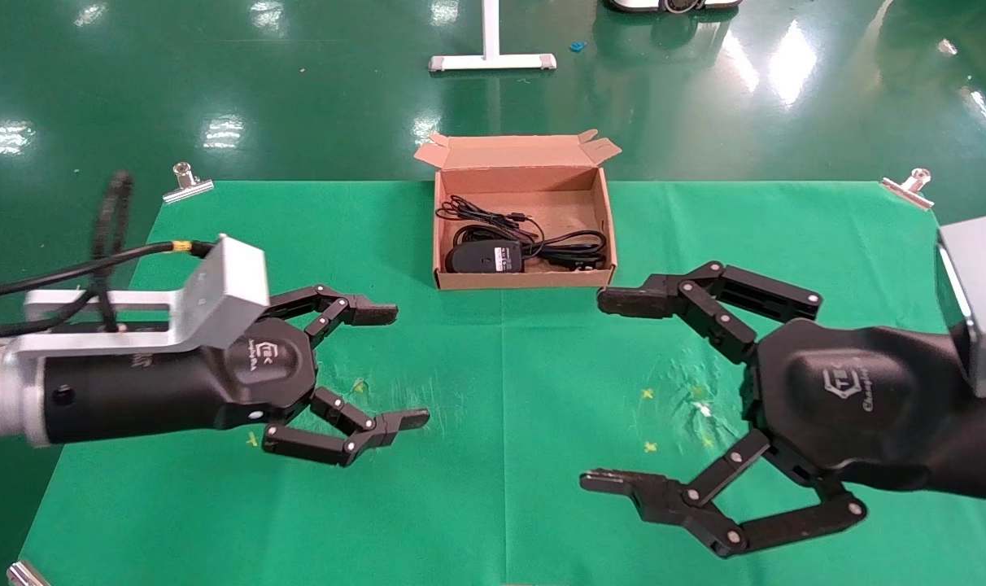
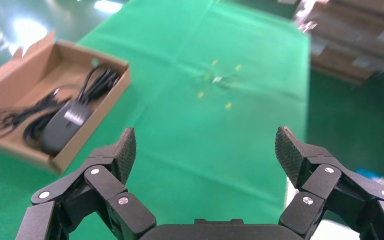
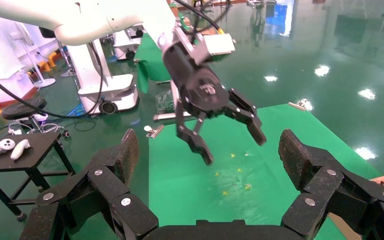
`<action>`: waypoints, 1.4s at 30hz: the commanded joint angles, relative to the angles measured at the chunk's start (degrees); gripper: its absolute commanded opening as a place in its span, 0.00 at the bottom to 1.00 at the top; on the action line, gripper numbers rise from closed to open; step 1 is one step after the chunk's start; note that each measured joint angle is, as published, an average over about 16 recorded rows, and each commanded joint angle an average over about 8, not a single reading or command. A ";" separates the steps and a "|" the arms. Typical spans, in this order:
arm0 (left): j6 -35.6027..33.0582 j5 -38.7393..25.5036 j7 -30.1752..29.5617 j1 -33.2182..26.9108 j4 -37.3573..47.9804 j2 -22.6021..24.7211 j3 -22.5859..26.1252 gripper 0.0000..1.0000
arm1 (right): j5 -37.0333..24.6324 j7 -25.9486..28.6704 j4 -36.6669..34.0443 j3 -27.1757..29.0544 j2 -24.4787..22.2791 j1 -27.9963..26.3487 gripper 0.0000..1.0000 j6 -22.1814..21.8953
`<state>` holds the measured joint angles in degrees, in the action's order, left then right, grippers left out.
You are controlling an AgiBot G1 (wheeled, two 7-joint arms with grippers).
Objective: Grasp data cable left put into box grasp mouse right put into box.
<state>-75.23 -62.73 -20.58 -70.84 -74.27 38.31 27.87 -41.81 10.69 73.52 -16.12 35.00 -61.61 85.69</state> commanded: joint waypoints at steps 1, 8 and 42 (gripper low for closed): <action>-1.22 2.43 1.14 1.08 0.08 -0.38 -1.38 1.00 | 0.01 0.00 0.00 -0.01 0.00 0.00 1.00 0.00; -5.48 10.93 5.15 4.86 0.36 -1.72 -6.21 1.00 | 0.03 -0.02 0.00 -0.04 -0.02 -0.01 1.00 -0.02; -10.60 21.21 9.87 9.44 0.76 -3.36 -12.04 1.00 | 0.07 -0.04 -0.02 -0.07 -0.04 0.00 1.00 -0.04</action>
<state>-85.88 -41.42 -10.68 -61.36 -73.51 34.93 15.78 -41.73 10.65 73.50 -16.19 34.96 -61.62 85.66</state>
